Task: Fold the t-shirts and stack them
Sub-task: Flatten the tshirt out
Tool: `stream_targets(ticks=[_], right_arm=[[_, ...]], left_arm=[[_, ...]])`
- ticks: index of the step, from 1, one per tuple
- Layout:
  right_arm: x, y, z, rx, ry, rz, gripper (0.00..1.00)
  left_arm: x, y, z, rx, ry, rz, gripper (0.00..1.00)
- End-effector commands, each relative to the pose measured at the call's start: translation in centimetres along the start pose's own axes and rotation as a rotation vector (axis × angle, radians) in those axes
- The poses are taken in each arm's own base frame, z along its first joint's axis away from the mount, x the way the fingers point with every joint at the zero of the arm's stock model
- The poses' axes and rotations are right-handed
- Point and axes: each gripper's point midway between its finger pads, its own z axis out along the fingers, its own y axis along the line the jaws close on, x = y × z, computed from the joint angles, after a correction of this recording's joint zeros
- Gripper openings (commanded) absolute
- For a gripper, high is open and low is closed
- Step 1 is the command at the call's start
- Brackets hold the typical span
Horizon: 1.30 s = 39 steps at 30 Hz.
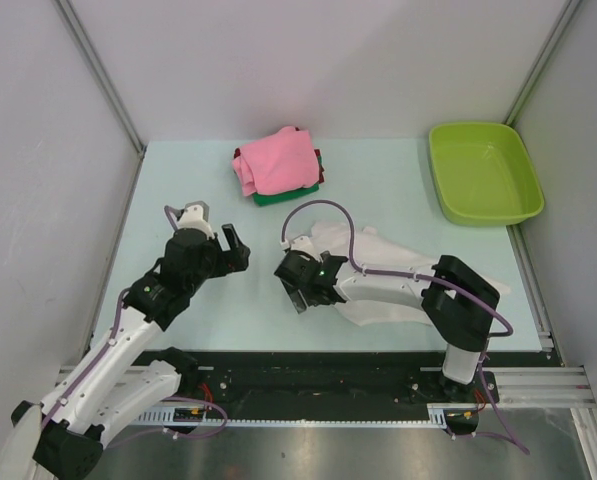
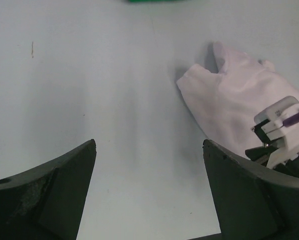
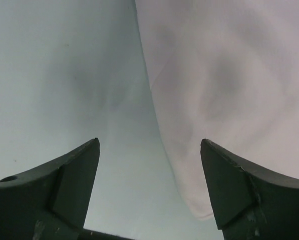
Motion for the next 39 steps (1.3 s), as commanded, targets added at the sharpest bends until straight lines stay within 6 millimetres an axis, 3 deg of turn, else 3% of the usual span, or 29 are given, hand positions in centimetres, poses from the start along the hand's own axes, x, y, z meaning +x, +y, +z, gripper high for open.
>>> stream_targets(ticks=[1,8,11,14,15,16,20,23,24,25,27,28,29,31,32,34,35,37,38,39], right_arm=[[-3.1,1.1,1.4,-0.059,-0.079,0.049,0.83],[-2.3,-1.4,4.9,0.003,-0.018,0.054,0.69],[-2.5,-2.5,5.4,0.026,-0.013,0.06,0.59],[-2.7,-3.1,5.5,0.042,-0.019,0.052,0.33],[-2.9,-3.2,5.4,0.045,-0.024,0.046,0.09],[-3.0,-3.4,5.3,0.05,-0.028,0.045,0.0],[-4.6,-3.3,2.9,0.048,-0.092,0.033,0.0],[-7.3,-2.6,-2.1,0.022,-0.182,0.021,0.0],[-8.0,-1.4,-4.2,-0.007,-0.222,0.003,0.0],[-10.2,-1.3,-8.3,-0.051,-0.304,0.027,0.0],[-11.8,0.0,-13.5,-0.125,-0.395,0.018,0.0],[-12.2,-0.3,-16.4,-0.15,-0.429,0.019,0.0],[-14.4,-0.5,-20.3,-0.175,-0.507,0.049,0.0],[-14.2,-0.8,-24.1,-0.181,-0.525,0.018,0.0],[-15.7,-2.1,-27.5,-0.174,-0.593,0.062,0.0],[-15.3,-3.9,-30.1,-0.147,-0.613,0.068,0.0],[-15.4,-5.9,-31.6,-0.12,-0.648,0.109,0.0],[-14.8,-8.7,-32.5,-0.063,-0.664,0.151,0.0],[-14.6,-11.7,-33.1,-0.021,-0.683,0.211,0.0],[-13.8,-13.1,-32.3,0.02,-0.663,0.229,0.0]], left_arm=[[0.0,0.0,-0.4,0.015,-0.005,-0.033,0.92],[0.2,-0.1,-0.1,0.019,0.013,-0.028,0.92],[0.3,-0.1,0.0,0.017,0.016,-0.028,0.92],[0.3,-0.1,0.1,0.017,0.021,-0.025,0.92],[0.3,-0.1,0.1,0.017,0.02,-0.024,0.92],[0.3,-0.1,0.1,0.017,0.021,-0.025,0.92],[0.3,-0.1,0.3,0.014,0.023,-0.025,0.92],[0.3,0.1,0.3,0.006,0.022,-0.024,0.92],[0.3,0.1,0.3,0.008,0.021,-0.025,0.92],[0.3,0.1,0.3,0.008,0.021,-0.025,0.93],[0.3,0.1,0.3,0.005,0.018,-0.025,0.92],[0.3,0.1,0.3,0.005,0.018,-0.027,0.92],[0.3,0.2,0.3,0.003,0.018,-0.027,0.92],[0.2,0.3,0.3,-0.005,0.013,-0.032,0.92],[0.1,0.3,0.2,-0.004,0.008,-0.034,0.92],[-0.1,0.4,0.0,-0.01,-0.005,-0.038,0.92],[-0.4,0.5,-0.1,-0.012,-0.014,-0.04,0.92],[-0.6,0.6,-0.3,-0.015,-0.024,-0.041,0.92],[-0.6,0.5,-0.3,-0.014,-0.026,-0.04,0.92],[-0.6,0.5,-0.3,-0.012,-0.026,-0.04,0.92]])
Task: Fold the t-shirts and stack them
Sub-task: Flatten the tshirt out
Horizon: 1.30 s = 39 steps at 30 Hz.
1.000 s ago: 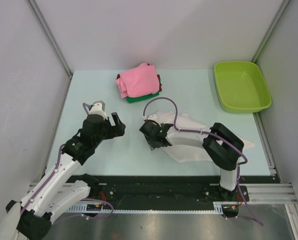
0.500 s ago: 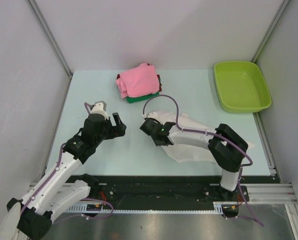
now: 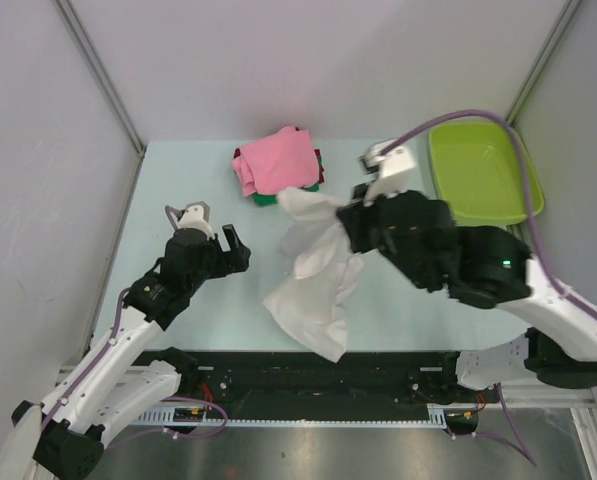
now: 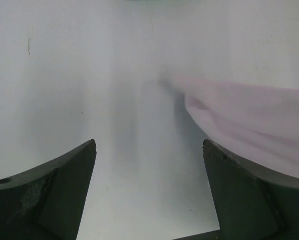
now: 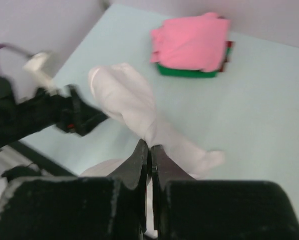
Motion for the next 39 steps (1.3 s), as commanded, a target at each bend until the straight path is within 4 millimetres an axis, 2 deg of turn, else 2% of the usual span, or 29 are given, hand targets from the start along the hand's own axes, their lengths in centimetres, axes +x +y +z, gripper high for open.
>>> stream_targets(ticks=[1,2,4,5,8,9,10,11,13,14,15,17,18,20,21,22,23,24,26,27,28,30,31,32,33,34,35,36,39], right_arm=[[2.1,-10.4,-2.2,0.331,0.049,-0.049,0.0],[2.1,-14.1,-2.4,0.434,0.05,-0.003,0.0],[4.6,-18.6,-3.4,0.543,0.097,0.02,0.0],[5.9,-21.9,-4.3,0.656,0.133,0.04,0.0],[11.1,-28.0,-6.2,0.907,0.263,0.067,0.0],[13.0,-28.9,-6.1,0.942,0.32,0.057,0.0],[13.9,-29.6,-6.1,0.967,0.346,0.057,0.0],[14.4,-30.5,-6.2,1.011,0.357,0.076,0.19],[15.1,-31.1,-5.8,1.045,0.381,0.081,0.54],[14.9,-31.1,-5.4,1.041,0.37,0.081,0.92],[14.8,-30.7,-5.0,1.013,0.362,0.093,0.99],[14.2,-29.9,-4.0,0.941,0.326,0.124,1.0],[14.2,-29.0,-3.4,0.876,0.32,0.151,1.0],[13.5,-28.3,-3.2,0.83,0.281,0.173,1.0],[13.4,-28.0,-3.1,0.812,0.279,0.175,1.0],[13.5,-27.7,-3.0,0.802,0.284,0.173,1.0],[13.6,-27.5,-2.9,0.793,0.287,0.173,1.0],[13.8,-27.1,-2.8,0.779,0.295,0.174,1.0],[14.2,-26.3,-2.6,0.757,0.311,0.161,1.0],[14.1,-26.0,-2.6,0.755,0.303,0.162,1.0],[14.2,-25.5,-2.6,0.743,0.303,0.149,1.0],[13.9,-25.0,-2.8,0.732,0.283,0.144,1.0],[13.9,-24.8,-2.8,0.724,0.277,0.143,1.0],[13.9,-24.5,-2.8,0.71,0.274,0.143,1.0],[13.9,-24.3,-2.9,0.698,0.273,0.143,1.0],[13.9,-24.3,-3.1,0.696,0.272,0.141,1.0],[14.0,-24.3,-3.2,0.696,0.273,0.14,1.0],[14.0,-24.2,-3.3,0.685,0.266,0.142,1.0],[14.3,-24.3,-4.0,0.68,0.261,0.143,1.0]], left_arm=[[-1.1,0.0,-0.4,-0.006,-0.046,-0.037,0.92],[-1.2,0.0,-0.3,-0.004,-0.049,-0.038,0.93],[-1.2,-0.1,-0.3,0.002,-0.047,-0.04,0.92],[-1.1,-0.1,-0.3,0.001,-0.045,-0.038,0.92],[-1.1,-0.7,-0.3,0.033,-0.042,-0.048,0.92],[-1.0,-0.9,-0.1,0.039,-0.039,-0.058,0.92],[-0.8,-1.4,0.1,0.064,-0.03,-0.068,0.91],[-0.6,-1.9,0.3,0.087,-0.021,-0.073,0.91],[0.0,-3.0,1.0,0.135,0.011,-0.076,0.9],[0.2,-3.6,1.3,0.151,0.022,-0.065,0.89],[1.3,-4.3,1.9,0.155,0.064,-0.038,0.89],[1.2,-5.5,2.3,0.154,0.067,0.006,0.89],[1.5,-7.1,2.7,0.179,0.085,0.039,0.89],[1.6,-8.2,3.5,0.187,0.102,0.077,0.89],[2.6,-8.6,4.7,0.17,0.146,0.103,0.89],[1.6,-9.7,5.0,0.182,0.134,0.108,0.88],[1.6,-10.1,5.6,0.185,0.143,0.131,0.88],[2.6,-10.4,7.1,0.172,0.186,0.149,0.87],[1.6,-12.1,8.4,0.199,0.186,0.183,0.84],[3.4,-12.0,10.1,0.181,0.253,0.209,0.8],[2.0,-13.4,10.8,0.195,0.241,0.212,0.75],[2.4,-15.0,13.2,0.21,0.295,0.264,0.64],[2.5,-15.5,14.1,0.217,0.305,0.28,0.62],[3.6,-15.8,15.5,0.224,0.337,0.317,0.61],[2.8,-17.5,15.9,0.279,0.321,0.327,0.6],[2.9,-18.1,16.3,0.301,0.332,0.342,0.59],[4.1,-18.2,17.3,0.316,0.368,0.391,0.59],[3.7,-19.2,17.7,0.352,0.353,0.411,0.59],[5.0,-19.5,19.3,0.383,0.392,0.481,0.61]])
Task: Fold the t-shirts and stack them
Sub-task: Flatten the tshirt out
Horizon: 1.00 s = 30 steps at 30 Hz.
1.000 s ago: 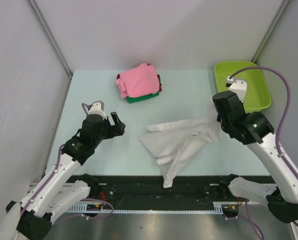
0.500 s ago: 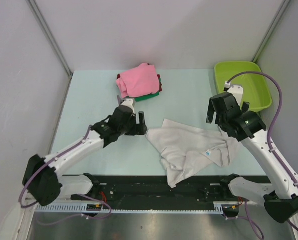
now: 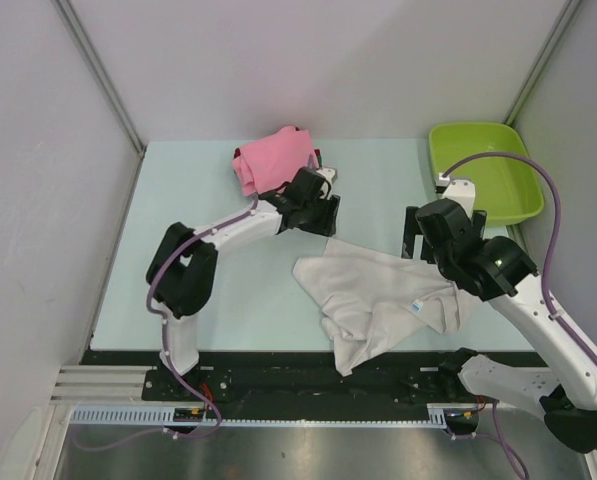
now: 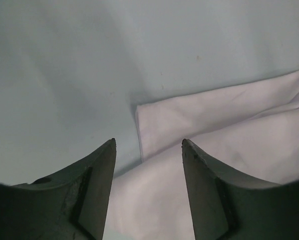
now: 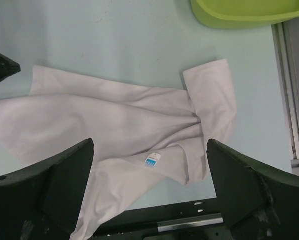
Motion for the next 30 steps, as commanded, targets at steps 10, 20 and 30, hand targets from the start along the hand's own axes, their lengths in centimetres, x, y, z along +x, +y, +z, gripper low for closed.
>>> stream_targets(ticks=[10,20,30], right_arm=[[0.5,-1.5,-1.1,-0.023,-0.049,0.029,1.0],[1.1,-1.9,-1.0,-0.027,-0.049,0.033,1.0],[1.5,-2.4,-0.9,-0.02,-0.046,0.04,1.0]], left_arm=[[3.7,-1.1,5.9,0.149,0.165,0.272,0.71],[3.4,-0.9,7.7,0.121,0.176,0.285,0.71],[5.2,-1.1,9.3,0.116,0.247,0.307,0.44]])
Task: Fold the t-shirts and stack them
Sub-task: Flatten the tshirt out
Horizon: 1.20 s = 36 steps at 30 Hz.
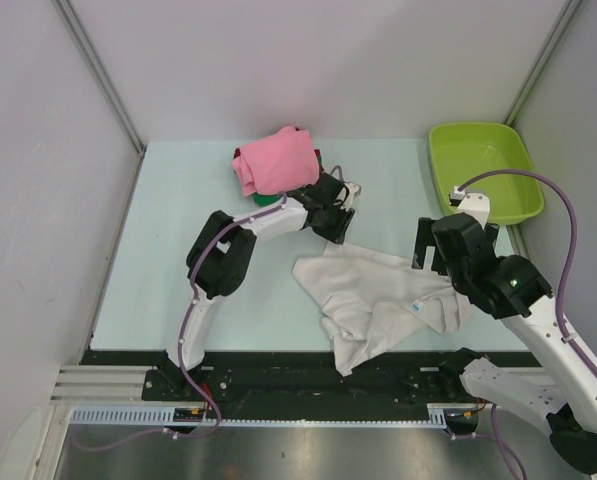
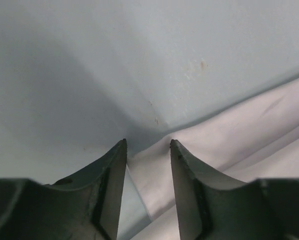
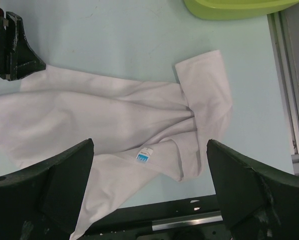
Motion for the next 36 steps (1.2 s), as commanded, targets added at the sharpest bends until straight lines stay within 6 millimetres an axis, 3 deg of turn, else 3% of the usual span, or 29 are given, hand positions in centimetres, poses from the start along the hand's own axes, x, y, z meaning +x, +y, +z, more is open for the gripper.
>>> stream_targets(ticks=[1,6,7,11,14,16,17,18,19,20,21,22,23,25,29,34,36], right_arm=[[-0.5,-0.1,-0.3,-0.012,-0.029,0.015,1.0],[-0.4,0.0,-0.2,-0.021,-0.027,0.036,1.0],[-0.4,0.1,-0.1,-0.019,-0.023,0.034,1.0],[0.0,0.0,0.6,0.004,-0.002,0.041,1.0],[0.0,0.1,1.3,0.013,0.006,0.07,1.0],[0.2,0.3,1.8,0.009,0.02,0.076,1.0],[0.1,0.5,2.2,0.01,0.021,0.077,1.0],[0.1,0.7,2.4,0.009,0.025,0.079,1.0],[0.1,0.9,2.6,0.002,0.03,0.083,1.0],[-0.1,1.2,2.9,-0.004,0.026,0.091,1.0],[0.0,1.6,3.3,-0.009,0.038,0.086,1.0],[0.1,2.0,3.5,-0.024,0.048,0.084,1.0],[-0.1,2.4,3.8,-0.032,0.046,0.087,1.0],[0.2,3.3,4.5,-0.049,0.07,0.07,1.0],[0.3,5.1,6.2,-0.077,0.09,0.037,1.0],[1.7,8.9,9.8,-0.123,0.147,-0.057,1.0],[1.4,10.4,11.1,-0.159,0.133,-0.09,0.99]], left_arm=[[2.1,-0.5,1.2,0.014,0.087,0.077,0.39],[3.5,-0.4,1.4,-0.004,0.124,0.081,0.12],[3.7,-0.3,1.4,-0.013,0.128,0.081,0.0],[4.0,1.0,0.1,-0.076,0.124,0.071,0.0],[3.4,3.6,-1.9,-0.159,0.098,-0.004,0.0],[2.2,5.7,-4.5,-0.2,0.048,-0.104,0.0],[2.9,7.2,-5.4,-0.247,0.05,-0.148,0.0],[1.9,7.6,-7.4,-0.248,0.003,-0.211,0.0],[1.8,9.6,-8.7,-0.269,-0.023,-0.277,0.0],[3.3,10.6,-9.3,-0.284,-0.011,-0.33,0.0],[2.6,10.9,-11.4,-0.287,-0.065,-0.391,0.0],[3.0,12.6,-12.6,-0.313,-0.089,-0.447,0.0],[4.8,13.2,-13.0,-0.333,-0.068,-0.486,0.0],[5.3,14.1,-15.2,-0.364,-0.101,-0.556,0.0],[7.7,13.7,-15.6,-0.382,-0.053,-0.596,0.0],[8.3,13.2,-15.0,-0.353,-0.062,-0.614,0.0],[8.3,13.1,-14.9,-0.35,-0.056,-0.617,0.0]])
